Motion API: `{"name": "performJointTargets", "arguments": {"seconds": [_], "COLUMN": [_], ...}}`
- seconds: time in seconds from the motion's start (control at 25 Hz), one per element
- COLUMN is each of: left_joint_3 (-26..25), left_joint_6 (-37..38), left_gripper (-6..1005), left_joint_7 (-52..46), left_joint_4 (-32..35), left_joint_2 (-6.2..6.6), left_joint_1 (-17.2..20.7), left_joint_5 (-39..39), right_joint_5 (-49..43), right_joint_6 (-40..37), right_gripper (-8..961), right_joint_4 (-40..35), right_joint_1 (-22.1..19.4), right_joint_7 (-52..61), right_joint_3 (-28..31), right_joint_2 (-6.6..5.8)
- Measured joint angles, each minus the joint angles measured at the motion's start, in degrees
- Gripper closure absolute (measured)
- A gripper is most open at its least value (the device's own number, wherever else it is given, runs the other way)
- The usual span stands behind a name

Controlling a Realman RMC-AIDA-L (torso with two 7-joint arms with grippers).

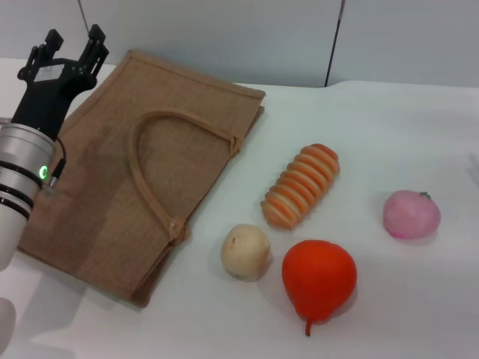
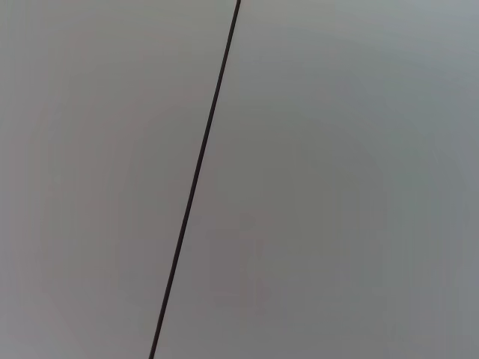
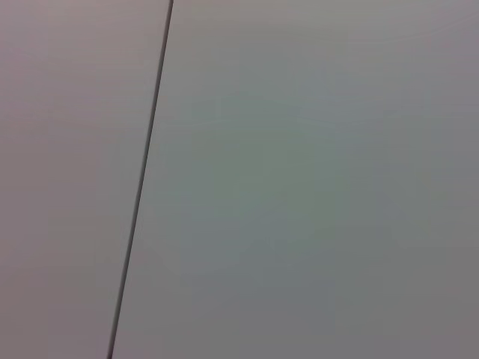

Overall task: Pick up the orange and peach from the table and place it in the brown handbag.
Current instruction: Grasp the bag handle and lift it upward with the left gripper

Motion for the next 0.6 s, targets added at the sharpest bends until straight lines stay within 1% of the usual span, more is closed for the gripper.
{"name": "performJointTargets", "arguments": {"seconds": [0.48, 0.56, 0.6], "left_joint_3": [0.0, 0.04, 0.61], "left_joint_6": [0.0, 0.0, 0.0], "left_gripper": [239, 240, 241], "left_joint_7": [-0.45, -1.81, -4.2], "left_joint_4": [0.0, 0.0, 0.2], "left_joint_2": [0.03, 0.18, 0.3], "left_joint_1": [0.0, 0.05, 0.12], "left_joint_5": [0.0, 0.0, 0.0], "right_joint_5": [0.0, 0.0, 0.0], "right_joint_6": [0.16, 0.16, 0.19], "right_gripper": [119, 119, 118], "right_joint_4": [0.0, 0.0, 0.0], "right_joint_1": [0.14, 0.14, 0.14], "right_joint_7": [0.0, 0.0, 0.0], "right_joint_3": [0.0, 0.0, 0.0], "right_joint_2": [0.0, -0.04, -0.06]}}
